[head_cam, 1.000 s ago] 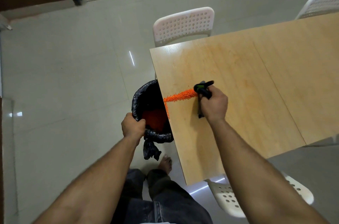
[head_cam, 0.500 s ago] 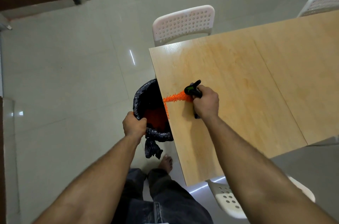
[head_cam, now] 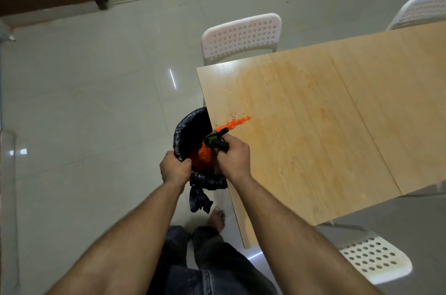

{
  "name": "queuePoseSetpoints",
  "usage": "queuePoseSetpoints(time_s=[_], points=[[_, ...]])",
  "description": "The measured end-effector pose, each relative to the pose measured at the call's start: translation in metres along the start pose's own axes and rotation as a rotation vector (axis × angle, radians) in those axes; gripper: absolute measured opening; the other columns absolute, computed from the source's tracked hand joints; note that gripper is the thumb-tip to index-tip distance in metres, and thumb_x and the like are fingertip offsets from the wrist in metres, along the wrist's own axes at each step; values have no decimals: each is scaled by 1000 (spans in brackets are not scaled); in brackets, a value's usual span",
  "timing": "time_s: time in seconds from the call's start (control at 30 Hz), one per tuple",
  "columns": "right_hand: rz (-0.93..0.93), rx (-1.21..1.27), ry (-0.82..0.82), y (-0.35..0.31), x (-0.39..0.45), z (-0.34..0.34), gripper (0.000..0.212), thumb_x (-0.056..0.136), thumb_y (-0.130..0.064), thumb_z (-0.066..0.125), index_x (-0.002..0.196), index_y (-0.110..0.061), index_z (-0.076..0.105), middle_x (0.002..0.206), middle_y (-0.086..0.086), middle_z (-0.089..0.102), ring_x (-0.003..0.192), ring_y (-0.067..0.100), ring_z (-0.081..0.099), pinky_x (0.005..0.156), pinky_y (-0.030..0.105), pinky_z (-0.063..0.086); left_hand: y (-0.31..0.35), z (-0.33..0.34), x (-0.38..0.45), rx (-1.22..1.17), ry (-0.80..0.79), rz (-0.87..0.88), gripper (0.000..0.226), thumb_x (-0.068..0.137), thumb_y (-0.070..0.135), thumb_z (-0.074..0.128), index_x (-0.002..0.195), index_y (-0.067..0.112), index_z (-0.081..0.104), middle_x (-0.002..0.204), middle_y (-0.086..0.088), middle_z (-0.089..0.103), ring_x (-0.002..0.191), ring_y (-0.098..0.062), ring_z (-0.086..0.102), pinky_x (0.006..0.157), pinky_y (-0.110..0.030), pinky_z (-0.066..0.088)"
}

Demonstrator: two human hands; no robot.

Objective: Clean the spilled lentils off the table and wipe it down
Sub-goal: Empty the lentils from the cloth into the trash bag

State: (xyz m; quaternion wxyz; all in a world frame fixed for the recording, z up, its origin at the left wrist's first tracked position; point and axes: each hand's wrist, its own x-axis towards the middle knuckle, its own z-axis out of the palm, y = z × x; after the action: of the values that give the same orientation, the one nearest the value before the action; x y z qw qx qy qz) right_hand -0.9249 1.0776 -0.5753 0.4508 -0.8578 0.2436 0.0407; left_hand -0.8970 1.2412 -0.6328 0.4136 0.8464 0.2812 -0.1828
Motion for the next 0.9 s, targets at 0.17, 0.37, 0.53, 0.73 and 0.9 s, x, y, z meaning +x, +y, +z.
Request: queuePoseSetpoints(time_s=[0.17,0.37,0.53,0.73,0.9], points=[[37,104,107,-2,21,-26,30,84,-5,70,109,-19,78,96,-5,75,93,13,69,85,26,55,0,0,10,1,-24,8,23,73,15,65,96,15,61,88,-7,67,78,-31,68,68,-51,65],[100,29,335,12,79,-80,32,89,-15,70,118,-24,77,107,-3,77,101,17,69,90,24,51,11,-3,16,-24,-6,6,20,79,10,67,98,10,61,89,-6,66,82,-30,67,74,-46,63],[157,-143,308,17,116,-90,44,93,-13,60,134,-28,69,122,1,71,112,24,66,91,34,55,10,-2,28,-27,-29,4,20,72,15,64,91,17,59,87,-7,67,77,-31,69,68,-53,64],[-5,-195,155,10,125,-66,45,94,-11,60,132,-32,69,122,0,67,112,26,62,90,35,51,16,-5,32,-14,-22,25,19,75,12,65,93,14,60,87,-6,66,78,-29,67,71,-51,64],[-133,-213,13,6,105,-38,46,83,-2,62,121,-26,74,112,-1,69,107,27,63,83,36,49,15,-6,30,-37,-40,25,17,75,11,65,90,16,58,86,-6,66,77,-30,68,67,-53,64]])
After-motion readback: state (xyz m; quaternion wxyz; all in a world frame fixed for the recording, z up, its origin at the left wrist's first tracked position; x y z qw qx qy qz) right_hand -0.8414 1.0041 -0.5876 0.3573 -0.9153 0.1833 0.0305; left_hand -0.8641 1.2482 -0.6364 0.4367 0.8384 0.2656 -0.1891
